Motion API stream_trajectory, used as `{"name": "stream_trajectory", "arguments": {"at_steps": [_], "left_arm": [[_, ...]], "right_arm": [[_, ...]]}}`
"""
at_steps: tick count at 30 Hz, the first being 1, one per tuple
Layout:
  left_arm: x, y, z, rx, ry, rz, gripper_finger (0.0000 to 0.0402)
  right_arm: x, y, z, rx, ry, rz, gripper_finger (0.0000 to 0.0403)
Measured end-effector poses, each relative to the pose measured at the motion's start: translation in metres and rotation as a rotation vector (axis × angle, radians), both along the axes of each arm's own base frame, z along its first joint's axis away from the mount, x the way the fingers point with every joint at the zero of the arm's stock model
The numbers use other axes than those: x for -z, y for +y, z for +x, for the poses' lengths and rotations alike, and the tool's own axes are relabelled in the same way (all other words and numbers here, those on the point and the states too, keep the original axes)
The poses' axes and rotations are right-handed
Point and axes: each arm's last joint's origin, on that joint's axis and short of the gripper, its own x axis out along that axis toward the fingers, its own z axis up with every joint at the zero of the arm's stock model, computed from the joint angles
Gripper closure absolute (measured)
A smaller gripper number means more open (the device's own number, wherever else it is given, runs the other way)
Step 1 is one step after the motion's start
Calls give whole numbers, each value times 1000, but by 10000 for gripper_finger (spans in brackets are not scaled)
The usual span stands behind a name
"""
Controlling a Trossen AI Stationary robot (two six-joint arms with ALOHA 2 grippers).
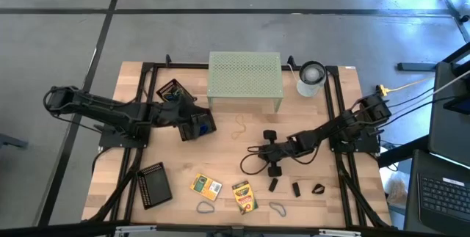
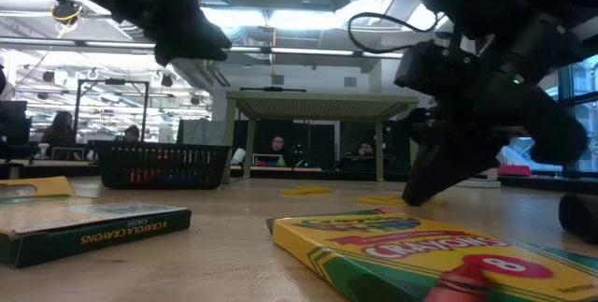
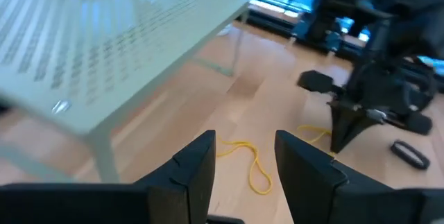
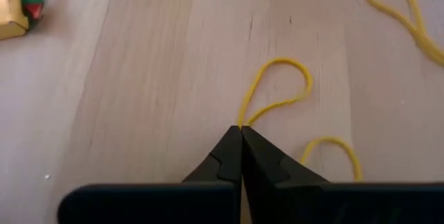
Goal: Pick & Place Office Desk Supplies
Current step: Put the yellow rubber band into the top black bin
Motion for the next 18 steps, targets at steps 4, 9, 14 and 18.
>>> {"name": "stream_trajectory", "arguments": {"at_steps": [4,9,14,18], "left_arm": [[-4,-10,1,82,-23,62,258],[-5,-24,3,176,-36,106,258],[3,-38,7,249,7,146,258],[12,-46,14,285,34,163,258]], "right_arm": [[-12,2,11,3,5,-27,401],[-28,5,22,32,22,-82,401],[-48,6,34,82,17,-167,402],[-65,8,43,90,-10,-201,402]]}}
